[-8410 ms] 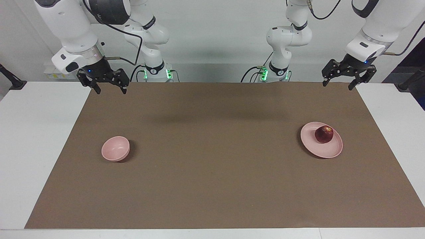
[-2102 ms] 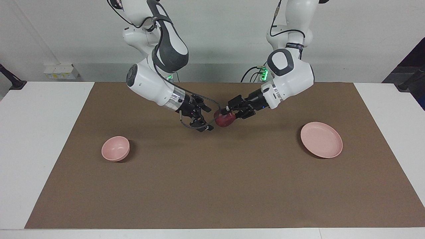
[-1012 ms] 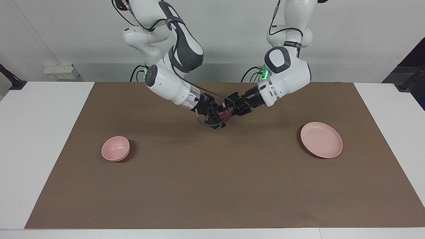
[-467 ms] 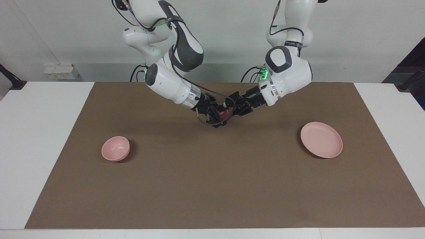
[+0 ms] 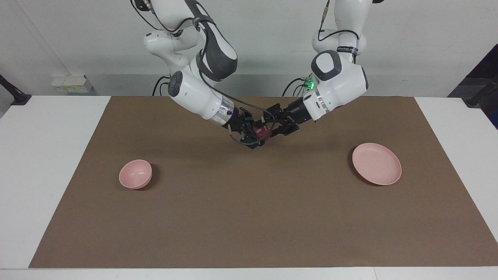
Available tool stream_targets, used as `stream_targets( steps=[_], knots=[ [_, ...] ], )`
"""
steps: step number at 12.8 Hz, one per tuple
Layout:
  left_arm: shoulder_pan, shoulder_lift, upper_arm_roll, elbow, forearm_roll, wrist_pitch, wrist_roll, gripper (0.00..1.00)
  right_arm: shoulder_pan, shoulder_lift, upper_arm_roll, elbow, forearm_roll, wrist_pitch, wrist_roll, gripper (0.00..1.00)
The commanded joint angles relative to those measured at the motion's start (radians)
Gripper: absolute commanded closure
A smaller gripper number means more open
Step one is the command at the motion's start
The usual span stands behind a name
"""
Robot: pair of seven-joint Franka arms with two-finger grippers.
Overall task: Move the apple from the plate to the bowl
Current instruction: 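Grasp the apple with the right gripper and open the left gripper, then move the apple with the right gripper toward the pink cup while the left gripper withdraws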
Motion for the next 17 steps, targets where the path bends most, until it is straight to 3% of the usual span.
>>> stream_targets(
  steps=[1, 3, 8, 14, 17],
  knots=[
    [0.01, -0.014, 0.008, -0.009, 0.121, -0.023, -0.011, 0.0, -0.014, -0.015, 0.001, -0.005, -0.015, -0.011, -0.01, 1.0],
    [0.015, -0.014, 0.018, -0.016, 0.241, -0.024, -0.011, 0.0, -0.014, -0.015, 0.001, -0.006, -0.017, -0.011, -0.01, 1.0],
    [0.156, -0.01, 0.018, -0.016, 0.601, -0.086, -0.008, 0.0, -0.017, -0.022, -0.002, -0.006, -0.046, -0.011, -0.004, 1.0],
    [0.269, 0.006, 0.018, 0.026, 1.008, -0.075, 0.038, 0.0, -0.069, -0.055, -0.002, -0.005, -0.2, -0.045, 0.002, 1.0],
    [0.292, -0.007, 0.019, 0.137, 1.034, -0.197, 0.05, 0.0, -0.075, -0.072, -0.004, -0.001, -0.371, -0.054, -0.003, 1.0]
  ],
)
